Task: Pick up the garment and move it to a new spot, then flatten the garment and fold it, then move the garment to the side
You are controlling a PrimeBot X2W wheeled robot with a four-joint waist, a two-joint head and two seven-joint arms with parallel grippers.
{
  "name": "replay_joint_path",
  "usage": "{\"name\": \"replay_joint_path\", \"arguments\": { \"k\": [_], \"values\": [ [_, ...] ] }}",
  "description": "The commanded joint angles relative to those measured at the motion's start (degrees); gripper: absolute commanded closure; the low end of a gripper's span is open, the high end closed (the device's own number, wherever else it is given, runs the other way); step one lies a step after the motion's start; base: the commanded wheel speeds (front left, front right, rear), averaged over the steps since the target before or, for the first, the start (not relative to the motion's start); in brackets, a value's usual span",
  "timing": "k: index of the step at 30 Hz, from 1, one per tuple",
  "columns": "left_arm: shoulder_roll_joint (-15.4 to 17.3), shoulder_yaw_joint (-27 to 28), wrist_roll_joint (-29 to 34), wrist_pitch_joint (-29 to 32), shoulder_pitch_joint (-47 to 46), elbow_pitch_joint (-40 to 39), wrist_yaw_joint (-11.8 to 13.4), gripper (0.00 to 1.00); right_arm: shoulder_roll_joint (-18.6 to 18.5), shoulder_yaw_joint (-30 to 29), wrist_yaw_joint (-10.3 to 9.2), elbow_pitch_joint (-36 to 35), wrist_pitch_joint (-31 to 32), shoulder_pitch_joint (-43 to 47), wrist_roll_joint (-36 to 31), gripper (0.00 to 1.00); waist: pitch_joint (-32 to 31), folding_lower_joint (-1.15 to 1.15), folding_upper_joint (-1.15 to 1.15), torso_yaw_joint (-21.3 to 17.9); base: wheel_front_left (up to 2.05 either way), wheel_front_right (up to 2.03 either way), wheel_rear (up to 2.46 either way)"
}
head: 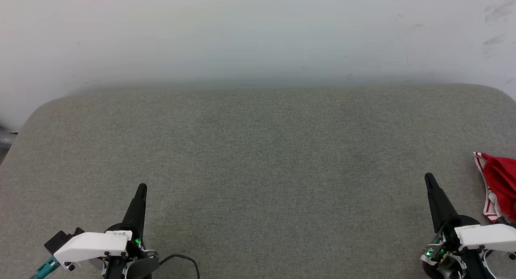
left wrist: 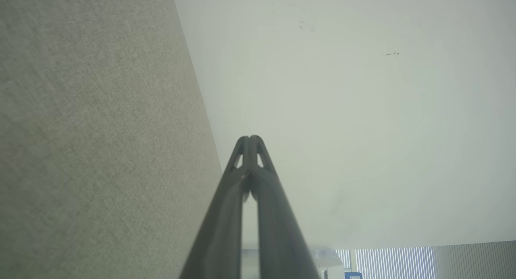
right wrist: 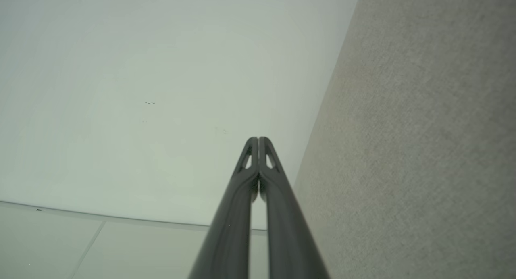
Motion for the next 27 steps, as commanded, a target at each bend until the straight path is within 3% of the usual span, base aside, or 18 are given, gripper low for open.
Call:
{"name": "replay_joint_path", "arguments": {
  "k": [1,14,27],
  "values": [
    [0.0,0.3,-0.8,0.3,-1.0,0.0,-0.4,1.0,0.2,-0.1,0.0,0.1,0.2,-1.0,0.9,1.0,0.0,0.0,0.0,0.0,0.0,0.0,0.0],
    [-0.2,0.8,-5.9,1.6,-1.4,0.2,-0.5,1.0,0.4,-0.3,0.0,1.3,0.5,-1.9,6.0,1.0,0.2,0.0,0.0,0.2,0.0,0.0,0.0],
    [-0.2,0.8,-5.9,1.7,-1.4,0.2,-0.5,1.0,0.4,-0.3,0.0,1.3,0.5,-1.8,5.9,1.0,0.2,0.0,0.0,0.2,0.0,0.0,0.0]
  ]
}}
